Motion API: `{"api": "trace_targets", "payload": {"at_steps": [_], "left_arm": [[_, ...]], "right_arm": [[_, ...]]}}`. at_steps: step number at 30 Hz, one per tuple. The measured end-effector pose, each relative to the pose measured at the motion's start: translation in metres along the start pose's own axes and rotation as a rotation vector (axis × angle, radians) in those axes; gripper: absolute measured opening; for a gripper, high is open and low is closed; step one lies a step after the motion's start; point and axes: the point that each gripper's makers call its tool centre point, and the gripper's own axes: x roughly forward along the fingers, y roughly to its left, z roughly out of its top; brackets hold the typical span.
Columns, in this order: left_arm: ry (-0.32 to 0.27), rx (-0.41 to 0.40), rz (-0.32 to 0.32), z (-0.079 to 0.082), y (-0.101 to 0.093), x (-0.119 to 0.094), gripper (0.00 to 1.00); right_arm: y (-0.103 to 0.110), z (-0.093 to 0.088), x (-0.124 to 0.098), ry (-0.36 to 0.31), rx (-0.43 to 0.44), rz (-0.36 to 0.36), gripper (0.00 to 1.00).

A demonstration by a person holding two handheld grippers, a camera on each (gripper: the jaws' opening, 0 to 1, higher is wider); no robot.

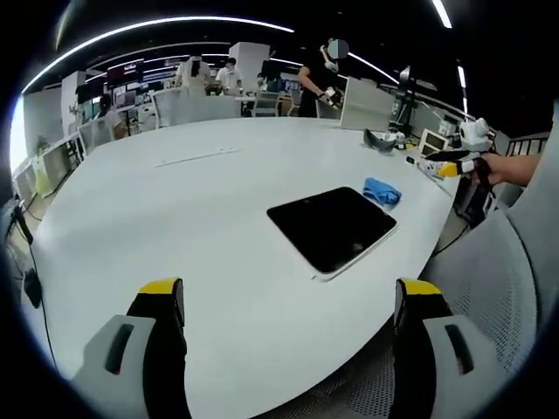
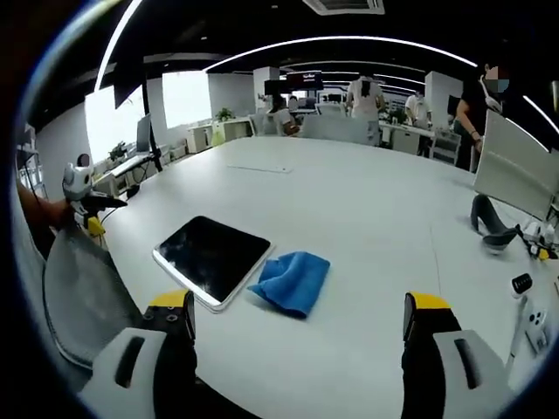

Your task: Wipe the mirror surface with the cleaning cloth until all visible marks leave the cleaned area.

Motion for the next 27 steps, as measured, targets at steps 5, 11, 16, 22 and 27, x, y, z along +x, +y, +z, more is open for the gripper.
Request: {"api": "trace_targets", "payload": {"at_steps": [5,11,16,22,27], "left_arm": [[0.004,0.002,0.009,-0.001,0.001,0.001,0.99],[0.002,-0.008,0.033,-0.001,0.006,0.001,0.99],[0.005,-0.018,0.024,-0.003,0.006,0.001,0.99],[-0.005,0.002,0.013,-0.002,0.002,0.001,0.99],[-0.02,0.017,0.011,0.001,0.001,0.001,0.99]], "right_arm": [[0.003,-0.003,0.0,0.003,0.001,0.005,0.98],[0.002,-0.005,-0.005,-0.015,0.065,0.01,0.98],[-0.004,-0.007,-0.009,-0.015,0.072,-0.015,0.98],[-0.008,-0.013,-0.014,0.003,0.058,-0.039,0.98],[-0.002,-0.015,-0.013,0.015,0.044,-0.031,0.98]]}}
